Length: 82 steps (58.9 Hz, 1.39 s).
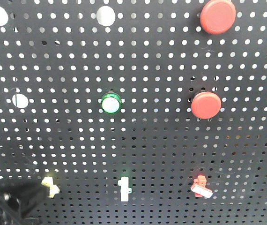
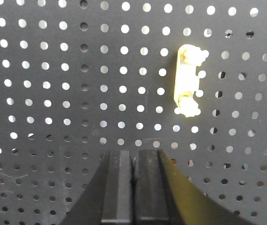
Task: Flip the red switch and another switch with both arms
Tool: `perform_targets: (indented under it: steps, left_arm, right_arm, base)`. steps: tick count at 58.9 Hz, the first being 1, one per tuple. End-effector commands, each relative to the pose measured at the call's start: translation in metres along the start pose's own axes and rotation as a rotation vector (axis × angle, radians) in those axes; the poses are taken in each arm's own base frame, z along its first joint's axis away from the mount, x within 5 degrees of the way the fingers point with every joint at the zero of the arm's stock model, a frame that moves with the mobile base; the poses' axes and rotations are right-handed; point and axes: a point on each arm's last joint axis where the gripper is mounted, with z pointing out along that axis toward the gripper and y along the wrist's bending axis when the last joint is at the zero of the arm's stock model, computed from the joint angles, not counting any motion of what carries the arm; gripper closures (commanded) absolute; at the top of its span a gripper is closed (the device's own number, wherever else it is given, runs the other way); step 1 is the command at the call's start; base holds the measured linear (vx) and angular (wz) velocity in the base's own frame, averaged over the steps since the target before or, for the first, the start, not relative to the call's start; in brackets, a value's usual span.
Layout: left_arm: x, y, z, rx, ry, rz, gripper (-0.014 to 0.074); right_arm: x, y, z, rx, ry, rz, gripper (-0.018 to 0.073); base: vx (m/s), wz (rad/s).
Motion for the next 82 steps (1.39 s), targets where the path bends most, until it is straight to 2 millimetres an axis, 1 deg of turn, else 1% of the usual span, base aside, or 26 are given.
perform_targets:
  steps: [1, 11, 18, 23, 30, 34, 40, 47, 56, 60, 67, 74, 82]
  left_arm:
    - [-0.017, -0.003, -0.005, 0.016, -0.091, -0.076, 0.0594]
    - [-0.012, -0.004, -0.005, 0.018, -0.033, -0.181, 0.0594]
    - [-0.011, -0.004, -0.007, 0.021, -0.024, -0.208, 0.0594]
    - [-0.017, -0.005, -0.016, 0.032, -0.075, -0.205, 0.0594]
    - [-0.03, -0.006, -0.037, 0.056, -0.204, -0.198, 0.0594]
    - [-0.037, -0.007, -0.051, 0.068, -0.286, -0.17, 0.0594]
    - [-0.041, -0.008, -0.067, 0.072, -0.354, -0.11, 0.0594]
    - [-0.043, -0.008, -0.075, 0.068, -0.381, -0.058, 0.0594]
    - [-0.043, -0.008, -0.075, 0.068, -0.38, -0.056, 0.0594]
    - [-0.043, -0.008, -0.075, 0.068, -0.38, -0.056, 0.0594]
    - [-0.043, -0.008, -0.075, 0.067, -0.38, -0.055, 0.0594]
    - [-0.043, -0.008, -0.075, 0.068, -0.38, -0.056, 0.0594]
    - [-0.043, -0.008, -0.075, 0.068, -0.38, -0.056, 0.0594]
  right_arm:
    - [-0.016, -0.001, 0.002, 0.009, -0.097, 0.0, 0.0566]
    - [-0.016, -0.001, 0.002, 0.009, -0.097, 0.0, 0.0566]
    - [-0.016, -0.001, 0.002, 0.009, -0.097, -0.001, 0.0566]
    - [-0.016, -0.001, 0.002, 0.009, -0.097, -0.001, 0.0566]
    - [-0.016, -0.001, 0.002, 0.009, -0.096, 0.003, 0.0566]
    - [-0.016, 0.0, 0.002, -0.009, -0.097, 0.036, 0.0566]
    - [-0.017, 0.006, 0.001, -0.067, -0.099, 0.058, 0.0566]
    - [-0.015, 0.018, 0.006, -0.173, -0.078, 0.069, 0.0566]
    - [-0.01, 0.038, 0.017, -0.312, -0.054, 0.08, 0.0566]
    - [-0.01, 0.05, 0.023, -0.382, -0.071, 0.09, 0.0566]
    - [-0.003, 0.073, 0.036, -0.489, -0.06, 0.098, 0.0566]
    - [0.005, 0.09, 0.047, -0.541, -0.045, 0.097, 0.0566]
    - [0.013, 0.1, 0.061, -0.541, -0.046, 0.114, 0.0566]
  base:
    - [0.0, 0.0]
    - [0.0, 0.0]
    - [0.0, 0.0]
    - [0.0, 0.0]
    - [0.0, 0.0]
    - [0.0, 0.0]
    - [0.0, 0.0]
    - [0.0, 0.0]
    - [0.0, 0.0]
    - [0.0, 0.0]
    - [0.0, 0.0]
    - [0.0, 0.0]
    - [0.0, 0.0]
